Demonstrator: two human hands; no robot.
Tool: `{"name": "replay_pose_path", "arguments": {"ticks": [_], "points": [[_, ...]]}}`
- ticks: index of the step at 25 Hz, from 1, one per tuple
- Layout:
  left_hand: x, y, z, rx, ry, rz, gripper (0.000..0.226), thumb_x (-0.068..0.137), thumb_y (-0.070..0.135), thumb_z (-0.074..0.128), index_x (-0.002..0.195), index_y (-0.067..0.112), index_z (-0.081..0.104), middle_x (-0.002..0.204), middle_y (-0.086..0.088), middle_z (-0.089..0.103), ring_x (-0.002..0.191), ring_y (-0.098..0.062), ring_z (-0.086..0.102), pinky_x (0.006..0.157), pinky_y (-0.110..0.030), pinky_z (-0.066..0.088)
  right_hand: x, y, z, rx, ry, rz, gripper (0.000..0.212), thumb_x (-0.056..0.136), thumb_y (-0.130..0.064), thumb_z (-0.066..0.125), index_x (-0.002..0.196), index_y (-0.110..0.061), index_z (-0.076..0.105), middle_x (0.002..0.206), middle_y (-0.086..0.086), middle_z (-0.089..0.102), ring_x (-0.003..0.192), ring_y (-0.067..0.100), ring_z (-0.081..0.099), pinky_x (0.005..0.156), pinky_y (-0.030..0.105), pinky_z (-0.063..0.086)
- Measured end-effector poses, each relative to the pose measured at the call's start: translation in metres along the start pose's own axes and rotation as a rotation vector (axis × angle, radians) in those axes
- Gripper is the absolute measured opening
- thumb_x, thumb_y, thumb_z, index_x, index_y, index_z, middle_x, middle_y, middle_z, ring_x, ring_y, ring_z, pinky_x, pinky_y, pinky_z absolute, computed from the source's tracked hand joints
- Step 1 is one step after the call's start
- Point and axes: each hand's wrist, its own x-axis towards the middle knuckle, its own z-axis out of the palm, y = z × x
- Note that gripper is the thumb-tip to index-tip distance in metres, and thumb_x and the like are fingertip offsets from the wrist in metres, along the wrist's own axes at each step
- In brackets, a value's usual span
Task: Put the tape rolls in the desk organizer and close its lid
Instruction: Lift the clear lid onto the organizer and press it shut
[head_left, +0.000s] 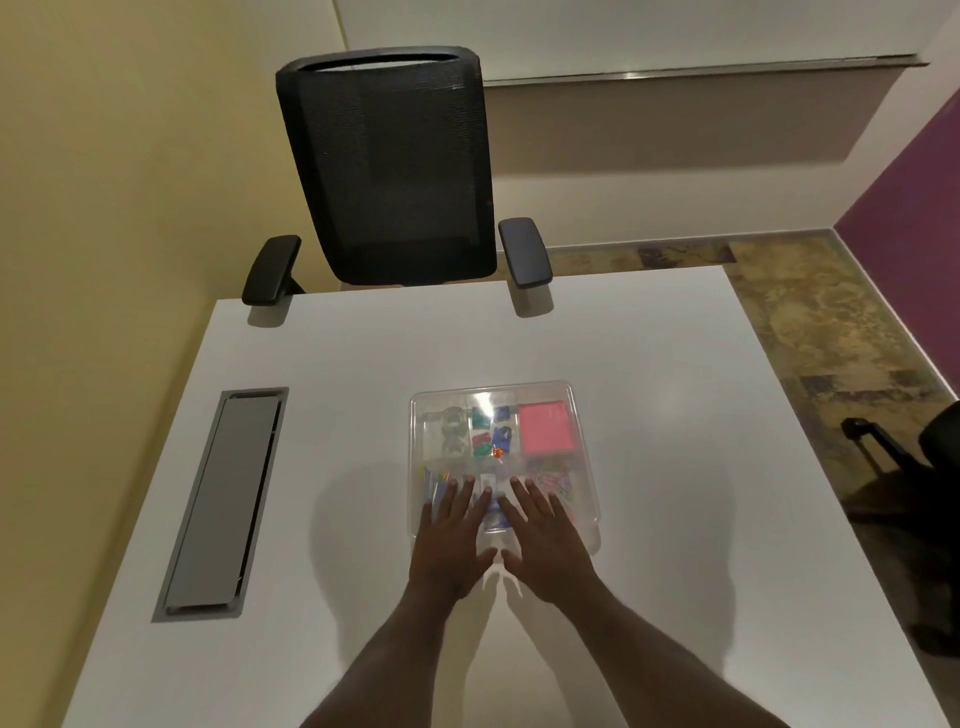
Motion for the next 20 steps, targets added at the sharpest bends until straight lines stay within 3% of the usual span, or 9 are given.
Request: {"name": "replay_pose_path", "arguments": {"ticks": [5, 8, 11, 15, 20], "points": [[-0.001, 0.009, 0.001, -0.029, 0.002, -0.079, 0.073, 0.104, 0.045, 0.052, 0.164, 0.038, 0.011, 0.175, 0.002, 0.001, 0.162, -0.026, -0.006, 0.131, -0.052, 0.012, 0.002, -0.004, -0.002, -0.018, -0.035, 0.069, 0.069, 0.084, -0.029, 0.082, 0.146, -0.020, 0.053, 0.153, 0.010, 0.048, 0.142, 0.033, 0.046, 0.113, 0.055, 0.042], [0.005, 0.010, -0.001, -0.040, -0.014, -0.088, 0.073, 0.103, 0.043, 0.055, 0.163, 0.039, 0.015, 0.175, 0.003, 0.004, 0.162, -0.026, -0.003, 0.130, -0.053, 0.015, 0.009, -0.004, -0.003, 0.023, -0.015, 0.106, 0.064, 0.072, -0.020, 0.091, 0.131, -0.018, 0.068, 0.138, 0.012, 0.064, 0.127, 0.035, 0.061, 0.102, 0.054, 0.053], [0.014, 0.009, -0.005, -0.052, -0.021, -0.101, 0.072, 0.102, 0.041, 0.056, 0.163, 0.040, 0.016, 0.175, 0.003, 0.005, 0.162, -0.026, -0.002, 0.129, -0.054, 0.014, 0.019, -0.005, -0.005, 0.075, -0.011, 0.118, 0.058, 0.086, -0.019, 0.080, 0.140, -0.018, 0.059, 0.149, 0.011, 0.054, 0.140, 0.035, 0.049, 0.114, 0.054, 0.042], [0.036, 0.006, -0.013, -0.101, -0.004, -0.108, 0.070, 0.102, 0.036, 0.059, 0.162, 0.040, 0.023, 0.174, 0.004, 0.011, 0.162, -0.025, 0.003, 0.129, -0.055, 0.017, 0.037, 0.003, -0.004, 0.046, 0.011, 0.111, 0.064, 0.063, -0.013, 0.095, 0.123, -0.014, 0.073, 0.129, 0.015, 0.069, 0.119, 0.039, 0.066, 0.093, 0.056, 0.058], [0.068, -0.003, -0.025, -0.108, 0.008, -0.087, 0.069, 0.103, 0.035, 0.058, 0.162, 0.039, 0.022, 0.174, 0.003, 0.011, 0.162, -0.024, 0.002, 0.129, -0.054, 0.016, 0.071, 0.013, -0.009, 0.057, 0.055, 0.117, 0.062, 0.066, -0.012, 0.094, 0.124, -0.012, 0.072, 0.131, 0.017, 0.068, 0.121, 0.040, 0.065, 0.096, 0.057, 0.056]]}}
